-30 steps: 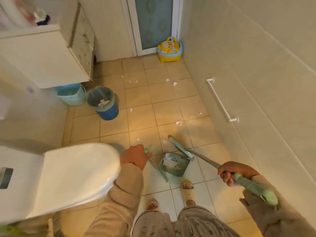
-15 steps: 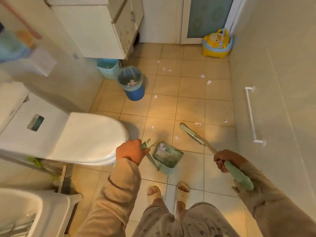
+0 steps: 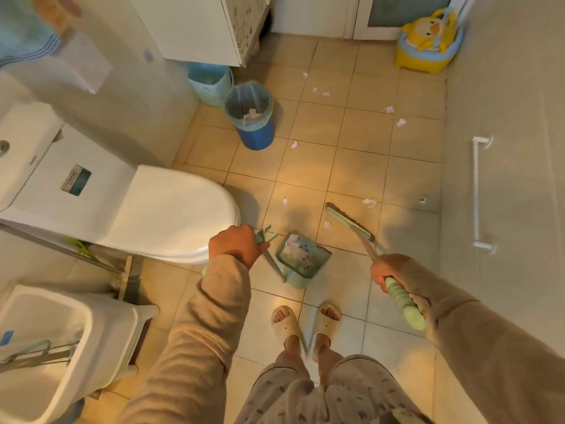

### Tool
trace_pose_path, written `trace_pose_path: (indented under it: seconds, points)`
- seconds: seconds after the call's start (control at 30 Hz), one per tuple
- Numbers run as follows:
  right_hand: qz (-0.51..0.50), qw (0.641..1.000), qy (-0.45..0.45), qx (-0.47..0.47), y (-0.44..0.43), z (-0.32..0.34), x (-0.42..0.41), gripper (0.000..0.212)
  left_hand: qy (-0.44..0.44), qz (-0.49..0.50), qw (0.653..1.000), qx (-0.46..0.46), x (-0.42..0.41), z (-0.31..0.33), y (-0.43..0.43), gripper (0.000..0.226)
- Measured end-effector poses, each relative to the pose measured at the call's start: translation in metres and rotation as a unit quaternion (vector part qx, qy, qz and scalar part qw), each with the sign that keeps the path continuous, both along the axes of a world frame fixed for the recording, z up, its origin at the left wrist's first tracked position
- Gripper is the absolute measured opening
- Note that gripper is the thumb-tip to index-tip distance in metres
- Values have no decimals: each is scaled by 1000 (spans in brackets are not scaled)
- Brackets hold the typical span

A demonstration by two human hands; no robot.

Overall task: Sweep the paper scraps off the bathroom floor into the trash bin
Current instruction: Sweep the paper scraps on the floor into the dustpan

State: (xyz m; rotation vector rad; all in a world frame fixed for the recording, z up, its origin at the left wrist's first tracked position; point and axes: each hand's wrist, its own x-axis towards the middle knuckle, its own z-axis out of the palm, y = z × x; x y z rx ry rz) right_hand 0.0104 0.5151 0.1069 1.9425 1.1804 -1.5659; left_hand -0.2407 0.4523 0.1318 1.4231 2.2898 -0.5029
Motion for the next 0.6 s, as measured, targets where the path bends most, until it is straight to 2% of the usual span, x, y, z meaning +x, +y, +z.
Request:
trace_pose_path:
  seconds: [0.1, 0.17, 0.23, 0.3, 0.43, 0.6]
  points:
    - [-134, 983, 129, 13, -2, 16, 22, 29, 2, -3, 1000, 2, -4, 0, 2, 48]
    - [-130, 977, 168, 9, -6, 31, 29, 19, 0, -6, 1000, 2, -7, 0, 4, 48]
    - [-63, 986, 151, -30, -9, 38, 29, 19, -3, -7, 1000, 0, -10, 0, 5, 47]
    - [-6, 993, 92, -72, -11, 39, 26, 22, -7, -7, 1000, 4, -12, 1, 6, 47]
    - [-35, 986, 79, -144, -23, 23, 25, 35, -7, -17, 1000, 14, -13, 1, 5, 48]
    - [-58, 979, 83, -176, -20, 12, 32, 44, -8, -17, 1000, 23, -19, 2, 0, 48]
